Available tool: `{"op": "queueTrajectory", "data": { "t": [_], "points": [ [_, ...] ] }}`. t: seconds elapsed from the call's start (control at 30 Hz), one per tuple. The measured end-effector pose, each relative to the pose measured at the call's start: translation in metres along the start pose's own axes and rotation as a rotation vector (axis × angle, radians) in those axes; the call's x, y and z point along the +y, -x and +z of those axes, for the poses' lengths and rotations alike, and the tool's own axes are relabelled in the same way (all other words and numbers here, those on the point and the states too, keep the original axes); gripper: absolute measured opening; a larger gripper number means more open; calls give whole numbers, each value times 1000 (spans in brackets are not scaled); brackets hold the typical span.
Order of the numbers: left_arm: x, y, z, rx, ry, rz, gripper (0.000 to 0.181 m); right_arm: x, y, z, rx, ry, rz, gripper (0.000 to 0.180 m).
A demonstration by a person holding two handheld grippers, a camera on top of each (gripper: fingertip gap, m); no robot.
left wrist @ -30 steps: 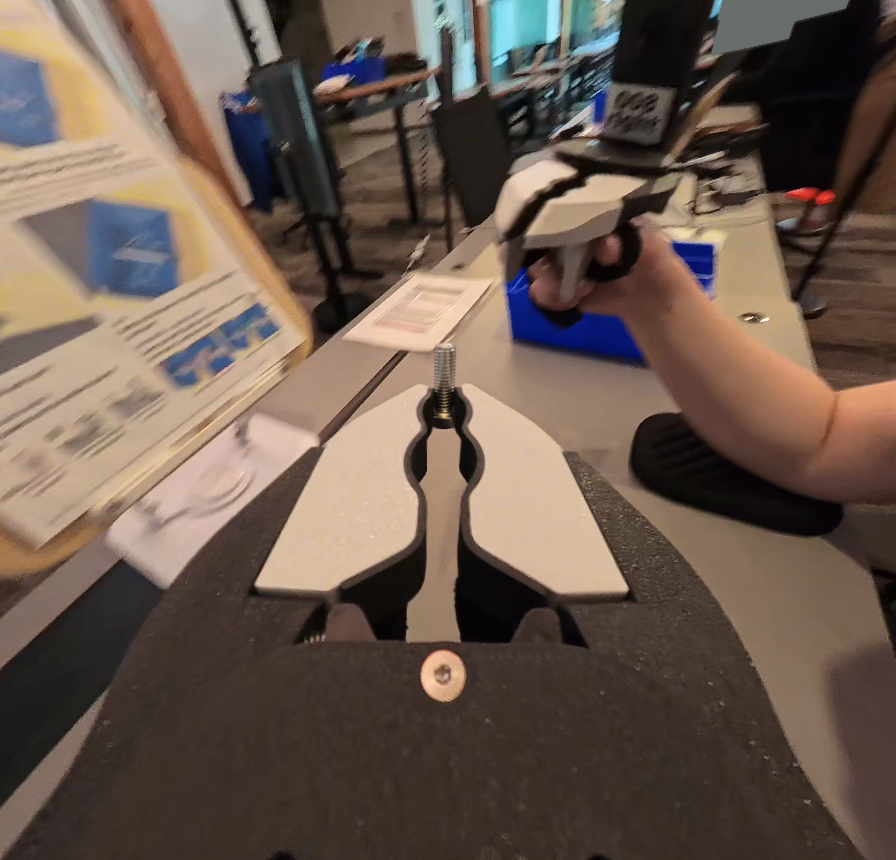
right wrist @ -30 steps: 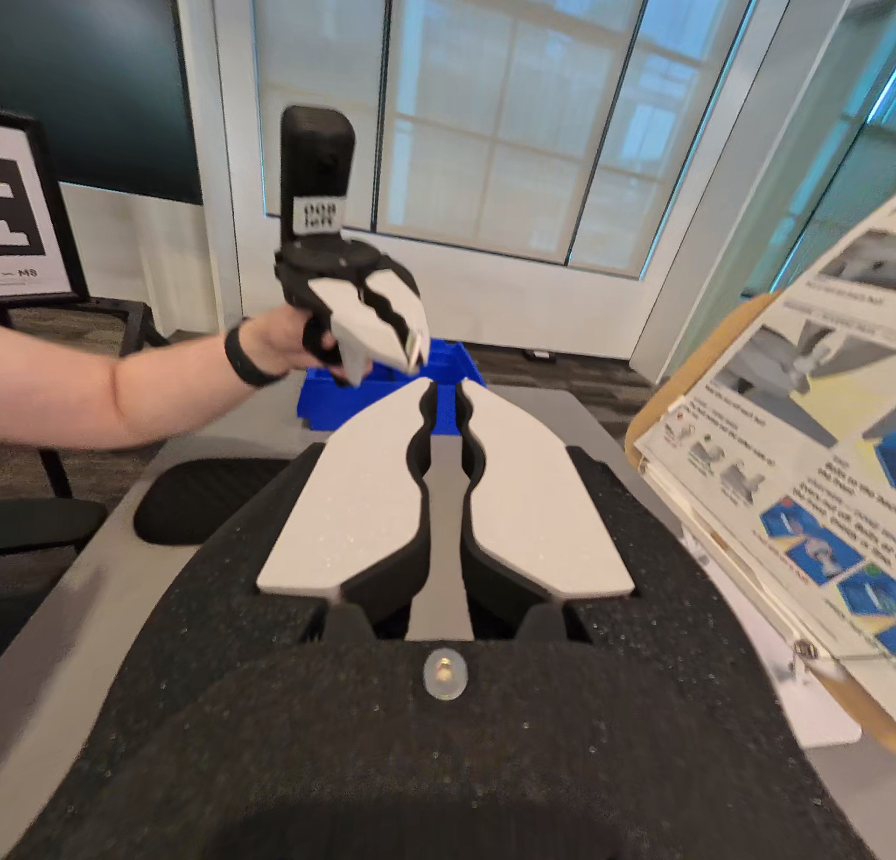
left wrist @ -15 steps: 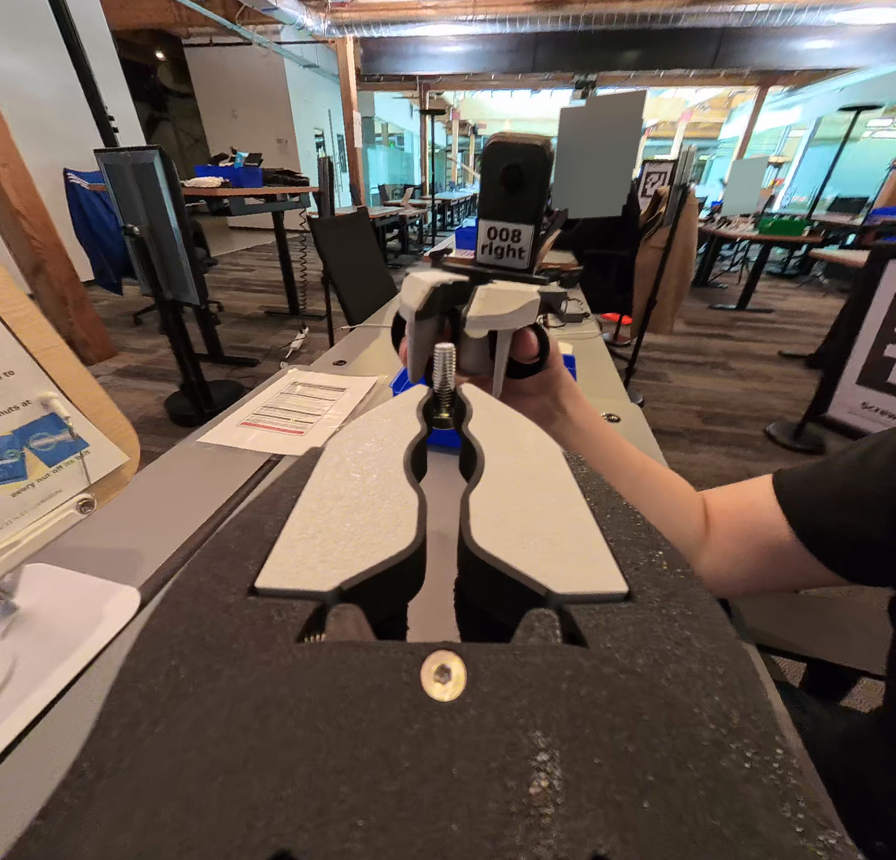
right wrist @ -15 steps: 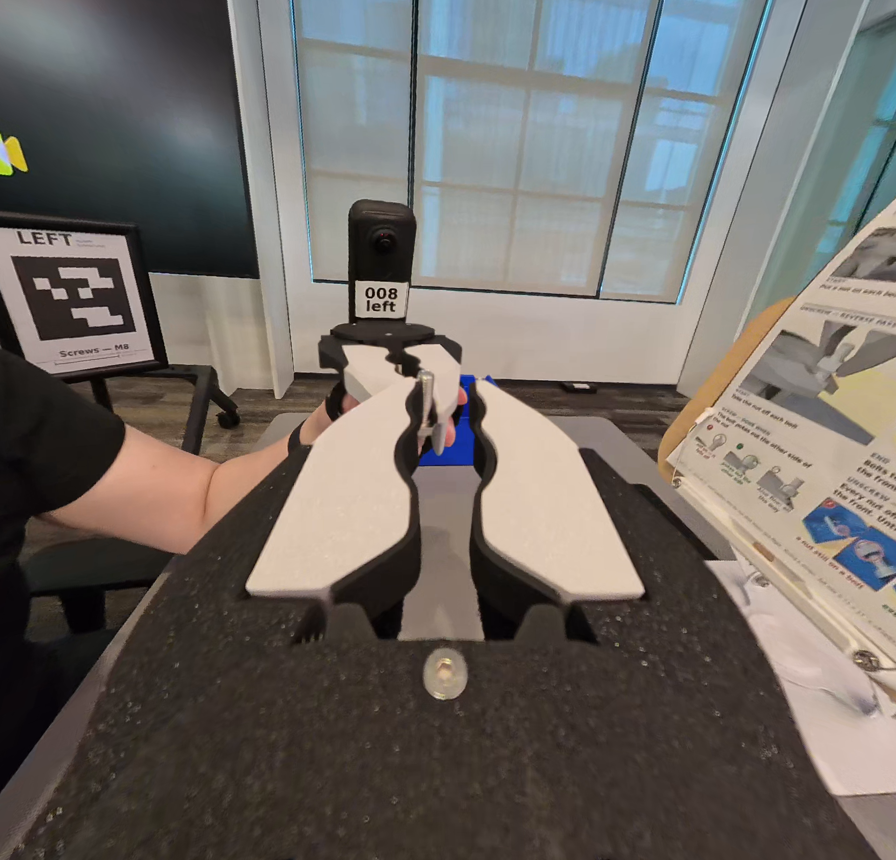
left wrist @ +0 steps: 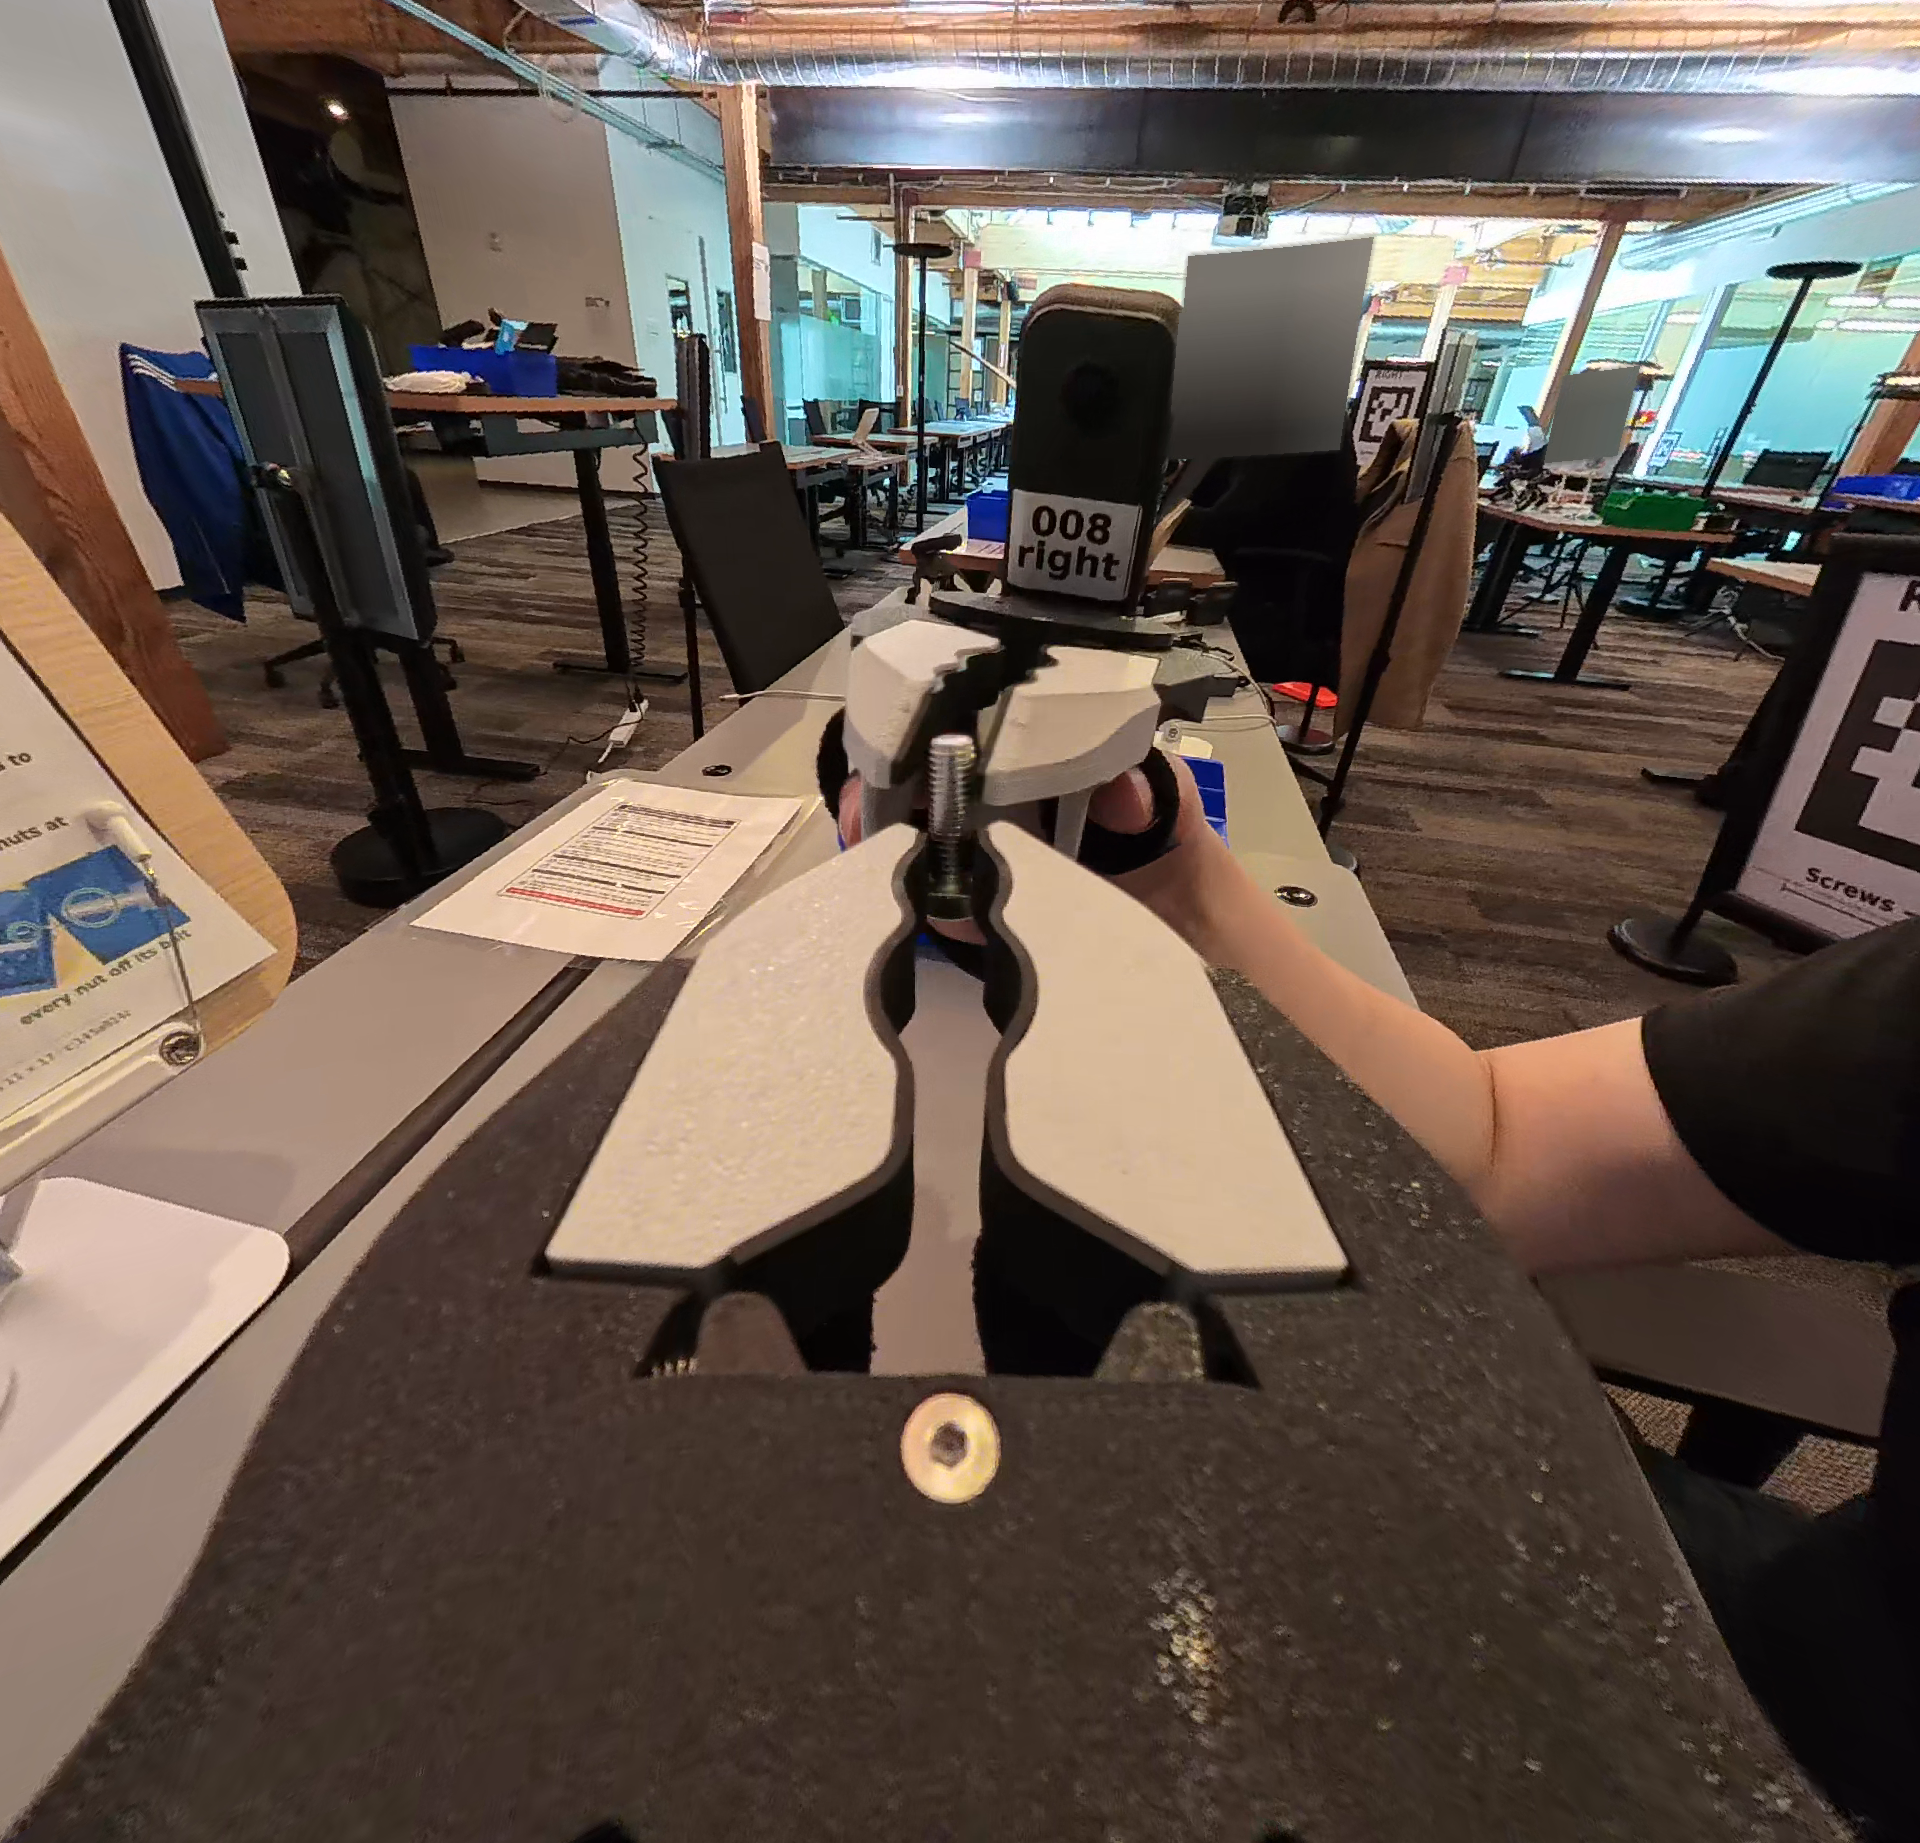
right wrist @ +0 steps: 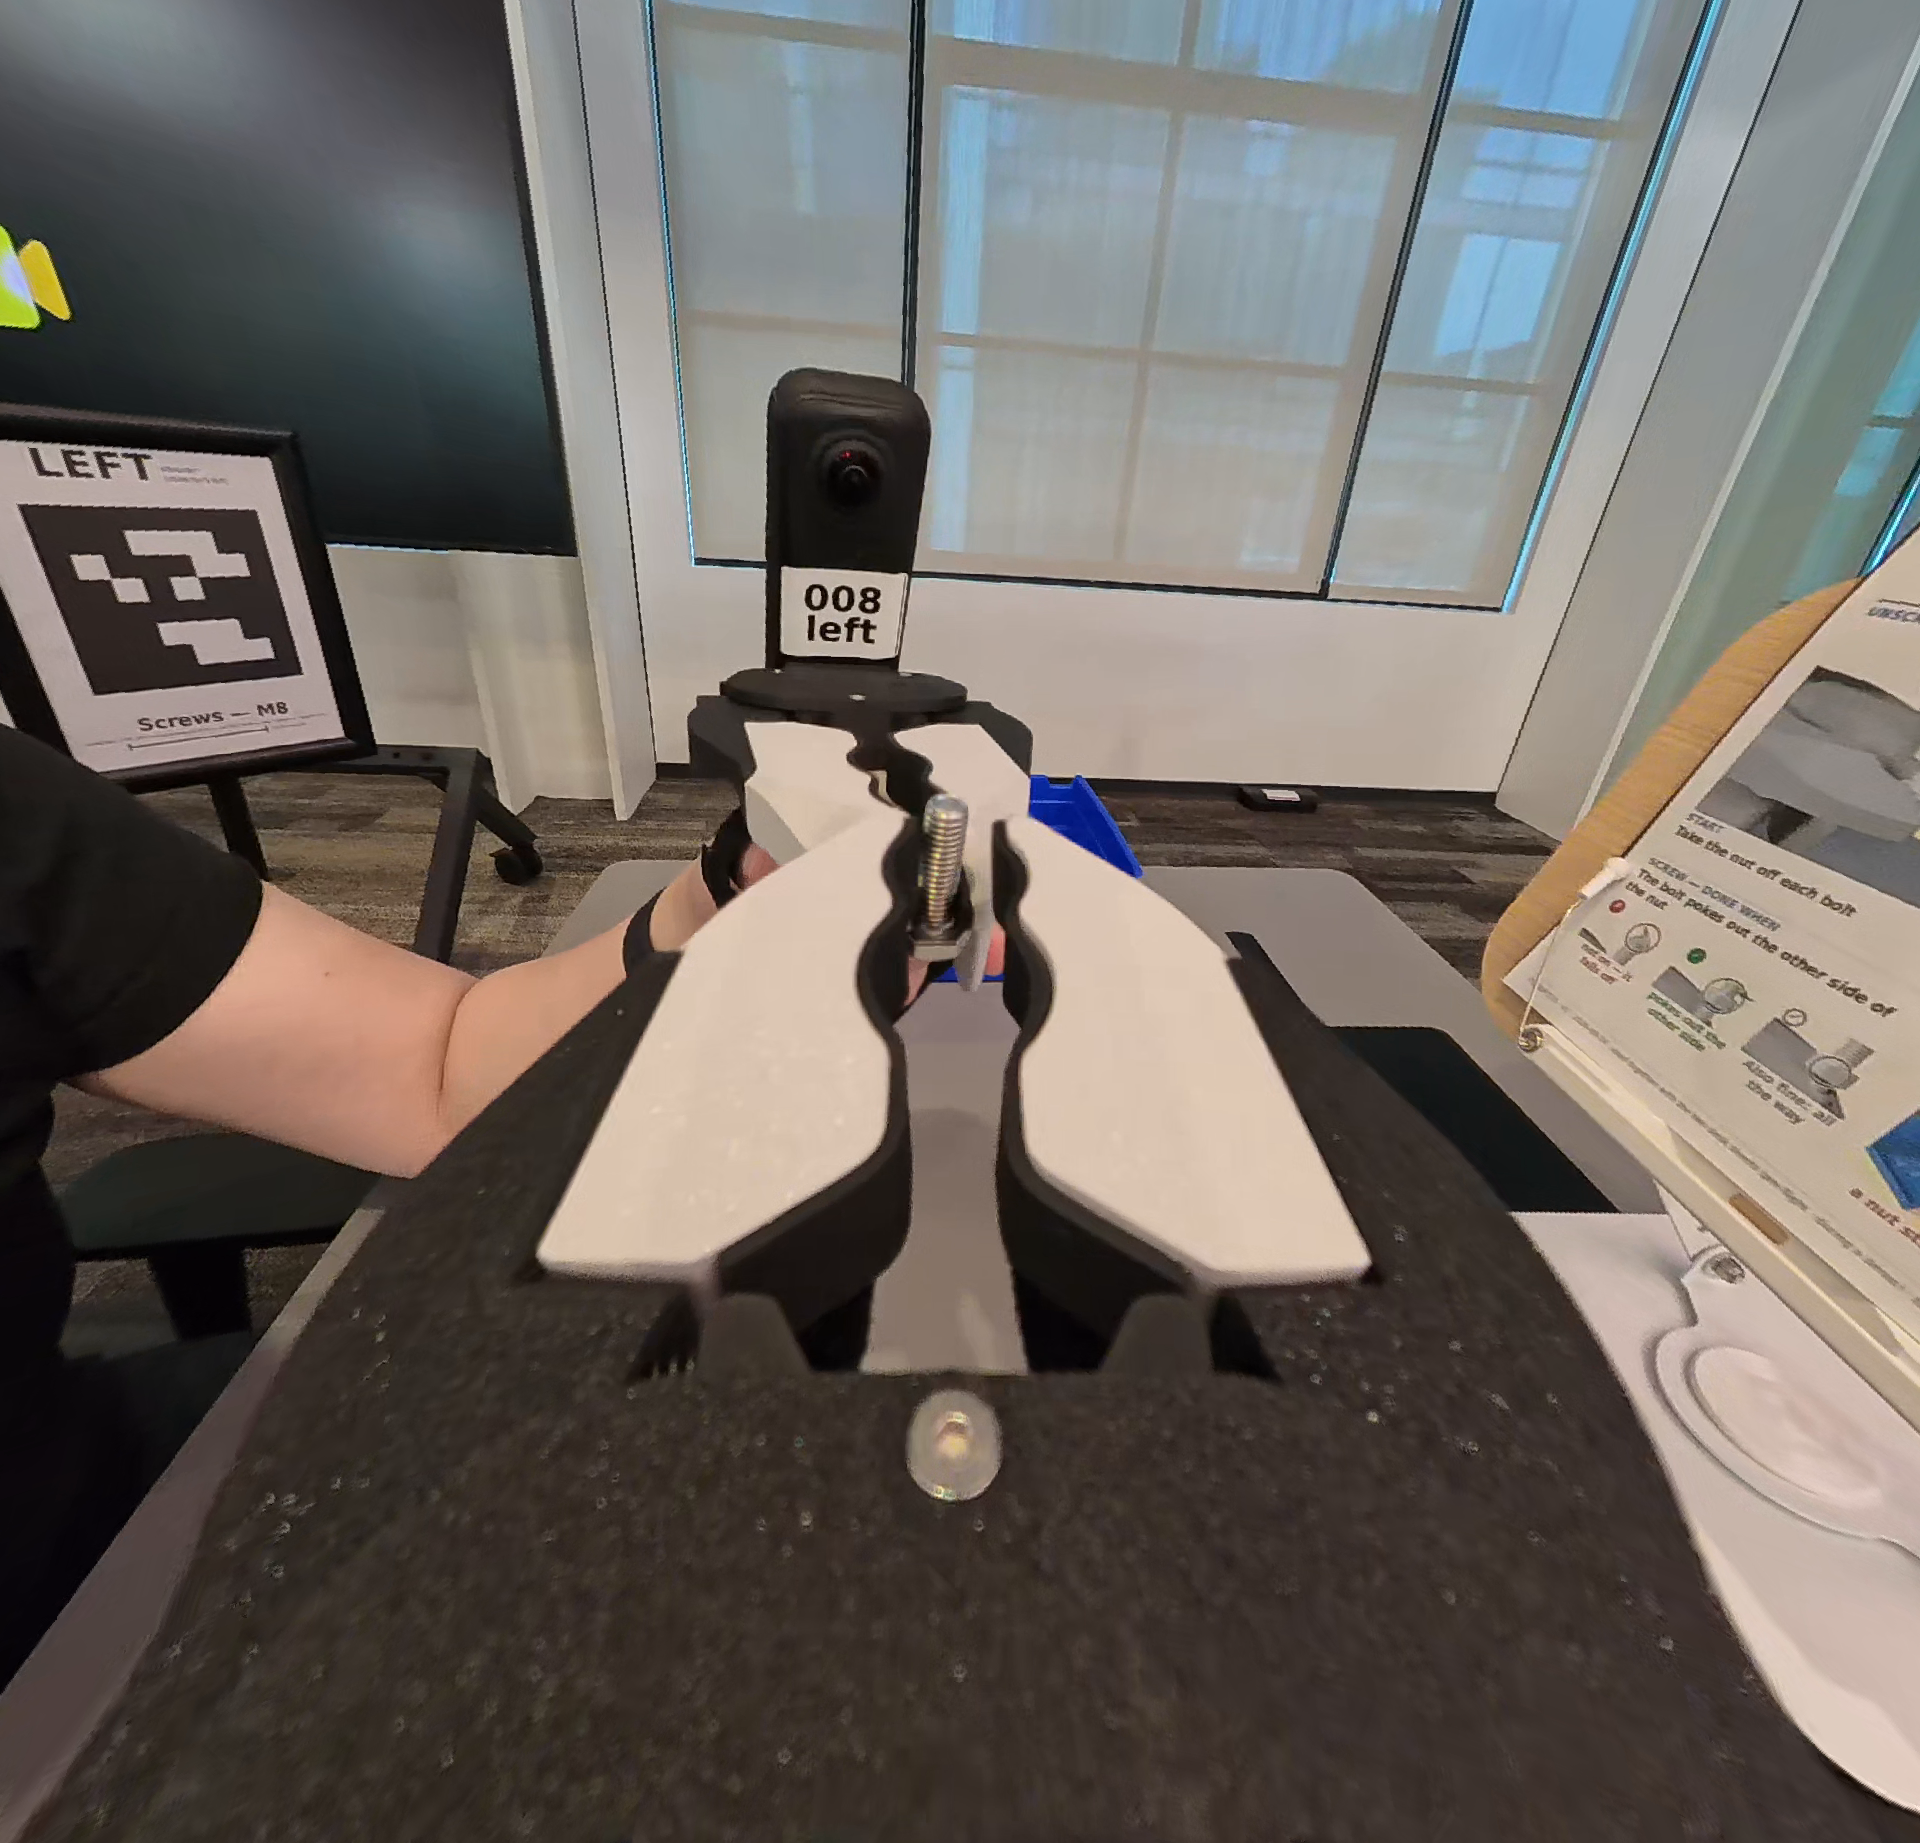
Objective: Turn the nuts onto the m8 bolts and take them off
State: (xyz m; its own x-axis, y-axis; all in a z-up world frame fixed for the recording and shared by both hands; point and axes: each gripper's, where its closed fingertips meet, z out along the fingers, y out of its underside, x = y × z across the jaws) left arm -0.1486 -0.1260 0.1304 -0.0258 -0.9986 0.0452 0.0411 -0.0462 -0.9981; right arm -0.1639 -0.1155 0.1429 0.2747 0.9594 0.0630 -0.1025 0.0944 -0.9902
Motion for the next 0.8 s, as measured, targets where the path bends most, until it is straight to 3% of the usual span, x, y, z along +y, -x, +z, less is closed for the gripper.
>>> {"op": "queueTrajectory", "data": {
  "t": [0.2, 0.37, 0.8],
  "points": [
    [1, 1, -1, -1, 6, 9, 8, 2, 3, 0, -48, 0, 19, 7],
    [3, 3, -8, 5, 30, -4, 32, -3, -1, -4, -55, -44, 77, 7],
    [18, -20, 8, 84, 91, 102, 28, -2, 30, -5, -197, -25, -93, 7]
  ]
}}
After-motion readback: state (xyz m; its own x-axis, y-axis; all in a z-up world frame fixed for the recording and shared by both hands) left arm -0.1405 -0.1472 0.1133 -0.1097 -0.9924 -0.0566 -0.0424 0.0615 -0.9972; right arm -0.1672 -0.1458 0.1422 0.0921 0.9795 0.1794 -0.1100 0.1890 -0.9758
